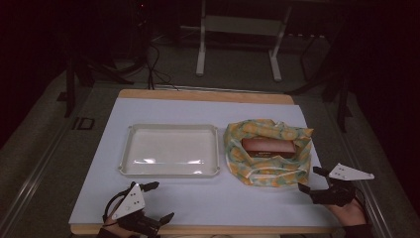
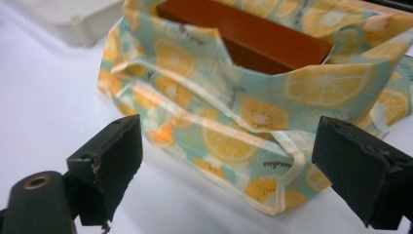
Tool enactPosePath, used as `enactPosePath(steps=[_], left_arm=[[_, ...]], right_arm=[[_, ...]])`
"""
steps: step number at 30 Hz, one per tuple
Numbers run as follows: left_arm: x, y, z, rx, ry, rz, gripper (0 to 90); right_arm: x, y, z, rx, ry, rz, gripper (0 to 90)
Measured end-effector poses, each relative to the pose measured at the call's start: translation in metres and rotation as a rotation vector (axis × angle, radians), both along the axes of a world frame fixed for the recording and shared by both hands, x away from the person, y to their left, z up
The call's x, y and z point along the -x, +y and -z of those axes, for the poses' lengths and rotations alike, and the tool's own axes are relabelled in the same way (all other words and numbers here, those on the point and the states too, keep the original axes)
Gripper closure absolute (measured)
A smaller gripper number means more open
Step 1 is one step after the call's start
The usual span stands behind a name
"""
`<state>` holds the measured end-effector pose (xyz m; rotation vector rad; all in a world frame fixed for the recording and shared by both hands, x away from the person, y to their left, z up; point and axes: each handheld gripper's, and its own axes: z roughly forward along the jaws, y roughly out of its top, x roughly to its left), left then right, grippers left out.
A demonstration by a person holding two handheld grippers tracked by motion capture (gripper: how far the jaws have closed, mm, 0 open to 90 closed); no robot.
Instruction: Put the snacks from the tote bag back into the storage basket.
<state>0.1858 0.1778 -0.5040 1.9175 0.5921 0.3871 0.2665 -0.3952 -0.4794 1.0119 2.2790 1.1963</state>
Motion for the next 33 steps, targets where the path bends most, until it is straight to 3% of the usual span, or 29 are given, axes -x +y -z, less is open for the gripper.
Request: enactPosePath(steps=[4, 12, 20, 33], left_arm=[[0.000, -0.001, 0.000, 0.000, 0.003, 0.017, 0.0], [0.000, -0.003, 0.000, 0.001, 0.004, 0.042, 0.0], [-0.001, -0.003, 0.000, 0.004, 0.006, 0.048, 0.0], [-0.001, -0.004, 0.000, 0.003, 0.009, 0.055, 0.0]], right_arm=[[-0.001, 0.002, -0.001, 0.031, 0.035, -0.079, 11.3], [-0.002, 0.013, -0.001, 0.089, 0.061, -0.190, 11.8], [-0.004, 0.025, -0.010, 0.083, 0.066, -0.333, 13.6], [-0.011, 0.038, -0.026, 0.090, 0.050, -0.391, 15.6]])
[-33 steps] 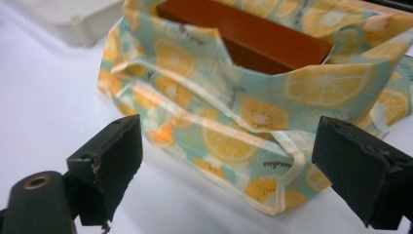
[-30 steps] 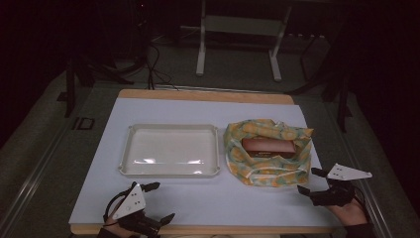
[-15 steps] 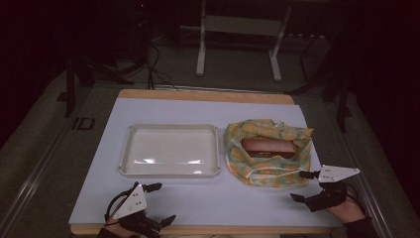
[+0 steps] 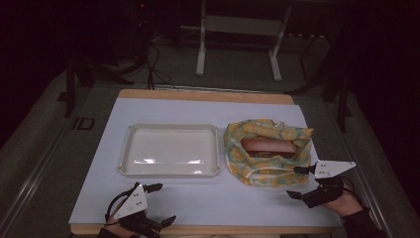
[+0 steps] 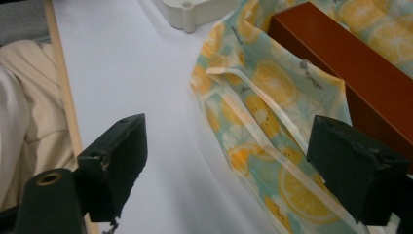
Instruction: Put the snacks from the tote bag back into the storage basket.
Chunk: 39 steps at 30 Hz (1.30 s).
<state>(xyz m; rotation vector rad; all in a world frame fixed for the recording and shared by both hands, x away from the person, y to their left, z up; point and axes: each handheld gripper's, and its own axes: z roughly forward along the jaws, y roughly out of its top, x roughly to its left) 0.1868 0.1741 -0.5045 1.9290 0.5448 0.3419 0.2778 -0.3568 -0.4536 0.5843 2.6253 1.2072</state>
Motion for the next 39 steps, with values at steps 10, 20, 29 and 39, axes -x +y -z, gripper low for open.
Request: enactPosePath(steps=[10, 20, 29, 39], left_arm=[[0.000, 0.000, 0.000, -0.001, 0.001, 0.004, 0.0], [0.000, -0.001, 0.000, -0.007, 0.003, 0.012, 0.0], [0.000, -0.001, 0.000, -0.008, 0.001, 0.015, 0.0], [0.000, -0.001, 0.000, -0.006, 0.002, 0.017, 0.0]], right_arm=[[-0.008, 0.007, -0.016, -0.005, -0.034, -0.028, 16.9], [-0.023, 0.016, -0.037, 0.012, -0.088, -0.052, 21.2], [-0.043, 0.020, -0.051, 0.037, -0.102, -0.050, 21.9], [-0.063, 0.017, -0.054, 0.050, -0.118, -0.030, 24.0]])
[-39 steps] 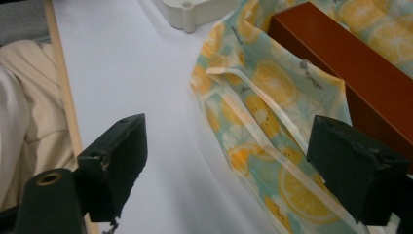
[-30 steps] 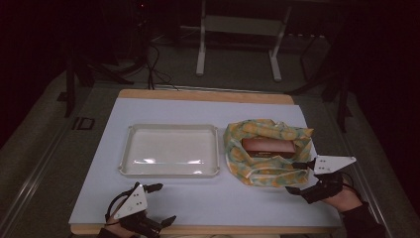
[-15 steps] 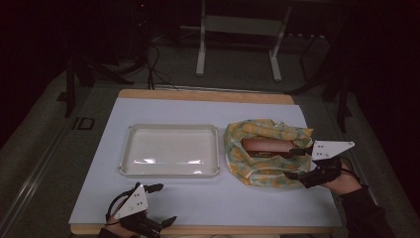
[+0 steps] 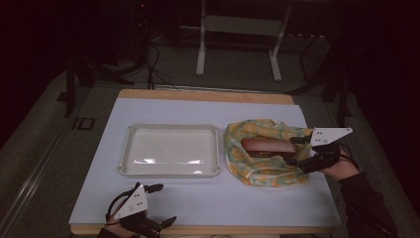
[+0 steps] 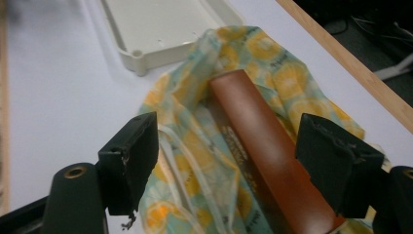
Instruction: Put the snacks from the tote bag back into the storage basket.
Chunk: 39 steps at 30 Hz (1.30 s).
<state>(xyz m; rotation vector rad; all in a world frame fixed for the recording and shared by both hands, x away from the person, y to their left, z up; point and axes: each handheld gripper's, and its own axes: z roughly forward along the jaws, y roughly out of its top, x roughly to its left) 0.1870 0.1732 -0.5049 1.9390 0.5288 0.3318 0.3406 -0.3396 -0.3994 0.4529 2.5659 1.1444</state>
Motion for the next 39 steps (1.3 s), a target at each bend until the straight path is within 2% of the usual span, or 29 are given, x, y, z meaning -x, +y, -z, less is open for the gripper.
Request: enactPosePath(steps=[6, 11, 13, 15, 22, 24, 25, 28, 29, 36, 39], left_arm=[[0.000, 0.000, 0.000, 0.000, 0.003, 0.002, 0.0], [-0.001, 0.000, 0.000, 0.000, 0.005, 0.002, 0.0], [-0.001, 0.000, 0.000, -0.002, 0.005, 0.003, 0.0], [-0.001, 0.000, 0.000, 0.000, 0.006, 0.000, 0.0], [-0.001, -0.001, 0.001, -0.003, 0.006, 0.000, 0.0], [-0.001, 0.000, 0.001, -0.004, 0.008, -0.003, 0.0], [-0.002, 0.001, 0.001, 0.002, 0.006, -0.009, 0.0], [-0.002, 0.001, 0.001, 0.004, 0.006, -0.013, 0.0], [-0.002, 0.001, 0.001, 0.003, 0.006, -0.011, 0.0], [-0.002, 0.001, 0.001, 0.002, 0.006, -0.016, 0.0], [-0.002, 0.001, 0.001, 0.004, 0.004, -0.020, 0.0]], right_arm=[[-0.012, -0.003, 0.000, 0.018, -0.004, 0.016, 26.7], [-0.023, -0.002, -0.001, 0.054, -0.011, 0.015, 30.2], [-0.025, -0.002, 0.000, 0.059, -0.005, 0.018, 30.2], [-0.035, 0.000, 0.002, 0.073, 0.013, 0.014, 31.3], [-0.051, 0.009, 0.014, 0.154, 0.032, -0.008, 33.1], [-0.053, 0.010, 0.017, 0.168, 0.044, -0.004, 33.1], [-0.058, 0.013, 0.022, 0.191, 0.060, -0.005, 33.1], [-0.062, 0.014, 0.025, 0.204, 0.067, 0.003, 33.1], [-0.066, 0.016, 0.029, 0.229, 0.068, 0.003, 33.0], [-0.075, 0.018, 0.038, 0.289, 0.086, 0.006, 32.3], [-0.080, 0.017, 0.045, 0.321, 0.104, 0.030, 32.2]])
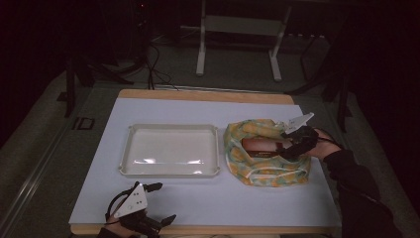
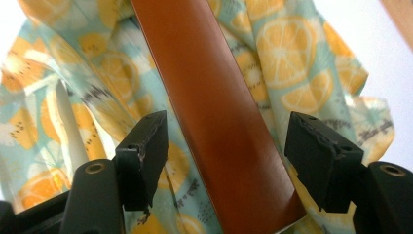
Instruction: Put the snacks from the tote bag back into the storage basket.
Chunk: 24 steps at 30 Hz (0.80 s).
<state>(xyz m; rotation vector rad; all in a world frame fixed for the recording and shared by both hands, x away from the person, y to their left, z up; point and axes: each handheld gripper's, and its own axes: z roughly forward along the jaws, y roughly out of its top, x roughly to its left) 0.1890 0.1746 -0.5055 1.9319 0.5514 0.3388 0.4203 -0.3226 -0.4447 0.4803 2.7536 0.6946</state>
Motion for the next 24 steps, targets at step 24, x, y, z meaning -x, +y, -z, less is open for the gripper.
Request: enactPosePath(steps=[24], left_arm=[[-0.001, 0.001, 0.001, -0.003, -0.002, -0.004, 0.0]], right_arm=[[-0.014, 0.011, 0.021, 0.184, 0.046, -0.034, 30.9]])
